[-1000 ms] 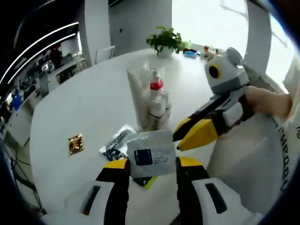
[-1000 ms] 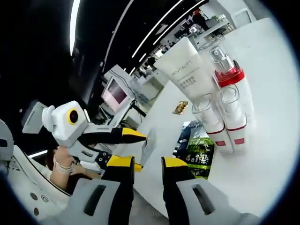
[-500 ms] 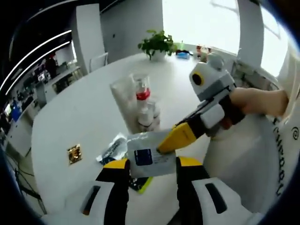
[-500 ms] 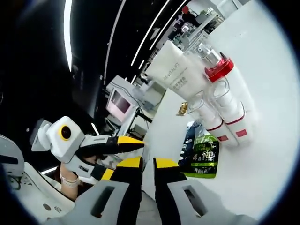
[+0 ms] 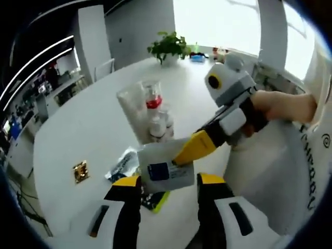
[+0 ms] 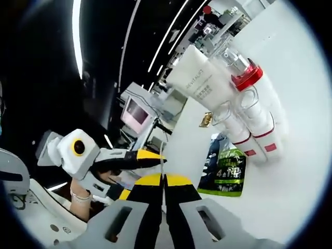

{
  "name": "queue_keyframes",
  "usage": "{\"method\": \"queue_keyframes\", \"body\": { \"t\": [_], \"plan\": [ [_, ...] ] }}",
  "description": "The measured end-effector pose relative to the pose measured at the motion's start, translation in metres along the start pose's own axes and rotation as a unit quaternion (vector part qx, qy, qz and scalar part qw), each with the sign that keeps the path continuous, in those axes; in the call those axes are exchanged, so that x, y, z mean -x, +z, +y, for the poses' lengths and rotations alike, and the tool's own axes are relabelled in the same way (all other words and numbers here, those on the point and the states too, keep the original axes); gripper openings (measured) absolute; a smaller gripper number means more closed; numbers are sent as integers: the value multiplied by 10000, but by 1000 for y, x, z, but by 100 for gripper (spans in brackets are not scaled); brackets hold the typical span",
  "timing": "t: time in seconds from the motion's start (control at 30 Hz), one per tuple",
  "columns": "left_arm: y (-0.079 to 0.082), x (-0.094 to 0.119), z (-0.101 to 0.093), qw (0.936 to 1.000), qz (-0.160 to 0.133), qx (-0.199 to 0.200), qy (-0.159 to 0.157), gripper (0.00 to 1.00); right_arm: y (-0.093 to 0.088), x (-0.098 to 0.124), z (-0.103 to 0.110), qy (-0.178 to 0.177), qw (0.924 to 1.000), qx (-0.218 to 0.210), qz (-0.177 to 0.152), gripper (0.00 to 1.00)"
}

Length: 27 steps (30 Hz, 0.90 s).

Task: Arrange the skincare products in the storage area until every visible bottle or jar stands upright without overlapping.

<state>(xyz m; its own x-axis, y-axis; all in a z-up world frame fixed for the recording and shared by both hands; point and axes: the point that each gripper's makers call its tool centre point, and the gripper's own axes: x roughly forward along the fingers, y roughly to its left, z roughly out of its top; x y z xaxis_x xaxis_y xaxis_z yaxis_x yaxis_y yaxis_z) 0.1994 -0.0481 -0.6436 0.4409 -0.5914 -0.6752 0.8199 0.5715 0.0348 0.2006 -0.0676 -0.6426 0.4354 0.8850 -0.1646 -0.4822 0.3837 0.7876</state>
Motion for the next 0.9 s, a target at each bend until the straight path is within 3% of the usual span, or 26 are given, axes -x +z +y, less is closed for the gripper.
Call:
{"method": "queue_keyframes", "body": {
  "t": [0.13, 0.47, 0.63, 0.9],
  "plan": [
    [2, 8, 9, 9994, -249, 244, -87, 41, -2, 2, 0, -45, 9996, 274, 114, 1],
    [-2, 19, 19, 9966, -509, 568, -307, 32, -20, -5, 12, 125, 9954, 731, 610, 1],
    [1, 23, 10, 9921, -698, 791, -673, 24, -25, -6, 25, 386, 9906, 1051, 791, 1],
    [4, 28, 1, 9870, -842, 933, -1004, 13, -30, -2, 30, 576, 9822, 1427, 1082, 1]
  ]
}}
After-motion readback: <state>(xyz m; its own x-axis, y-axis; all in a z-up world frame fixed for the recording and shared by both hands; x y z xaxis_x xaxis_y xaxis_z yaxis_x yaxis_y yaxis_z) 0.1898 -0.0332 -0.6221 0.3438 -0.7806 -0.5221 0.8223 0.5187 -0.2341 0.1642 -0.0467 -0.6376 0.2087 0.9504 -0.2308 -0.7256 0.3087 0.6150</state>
